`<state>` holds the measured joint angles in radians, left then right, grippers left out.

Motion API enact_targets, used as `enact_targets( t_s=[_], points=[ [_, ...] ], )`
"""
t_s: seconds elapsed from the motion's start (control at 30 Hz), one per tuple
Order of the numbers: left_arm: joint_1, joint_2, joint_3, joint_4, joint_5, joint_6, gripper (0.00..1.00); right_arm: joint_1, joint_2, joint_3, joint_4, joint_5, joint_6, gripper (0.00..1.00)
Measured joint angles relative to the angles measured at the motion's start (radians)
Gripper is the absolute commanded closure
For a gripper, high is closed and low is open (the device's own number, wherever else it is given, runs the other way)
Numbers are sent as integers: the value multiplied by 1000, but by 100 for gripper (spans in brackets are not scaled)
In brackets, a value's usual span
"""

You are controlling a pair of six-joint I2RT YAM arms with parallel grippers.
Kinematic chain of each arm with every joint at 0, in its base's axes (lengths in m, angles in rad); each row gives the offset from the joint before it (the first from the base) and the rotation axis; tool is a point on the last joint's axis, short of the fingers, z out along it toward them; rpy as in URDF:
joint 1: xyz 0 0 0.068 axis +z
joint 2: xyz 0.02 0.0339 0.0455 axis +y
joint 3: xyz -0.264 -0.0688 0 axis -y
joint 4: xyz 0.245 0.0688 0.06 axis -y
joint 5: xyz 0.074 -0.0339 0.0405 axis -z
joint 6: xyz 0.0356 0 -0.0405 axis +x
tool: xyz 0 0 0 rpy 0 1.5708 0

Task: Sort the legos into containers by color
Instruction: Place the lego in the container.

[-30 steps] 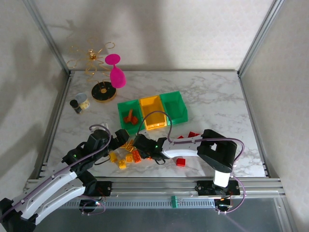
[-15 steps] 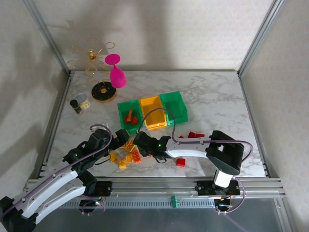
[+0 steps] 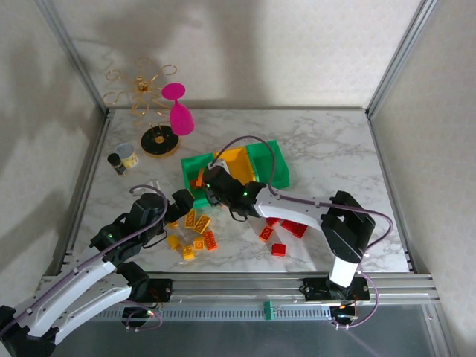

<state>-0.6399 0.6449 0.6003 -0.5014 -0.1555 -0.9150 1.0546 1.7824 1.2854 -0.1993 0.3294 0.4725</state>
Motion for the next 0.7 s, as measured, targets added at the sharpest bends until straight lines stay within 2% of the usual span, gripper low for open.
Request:
enact_targets(
  t_s=[0.37,0.57,0.7],
  points=[
    [0,13,4,-32,-90,22,0,-76,285,269,-3,-12,-39,62],
    [0,34,27,-35,-109,30,0,-106,356,378,-10,-8,-50,44],
    [0,53,34,-35,-109,33,0,-112,357,399,-10,-9,-69,42]
  ],
)
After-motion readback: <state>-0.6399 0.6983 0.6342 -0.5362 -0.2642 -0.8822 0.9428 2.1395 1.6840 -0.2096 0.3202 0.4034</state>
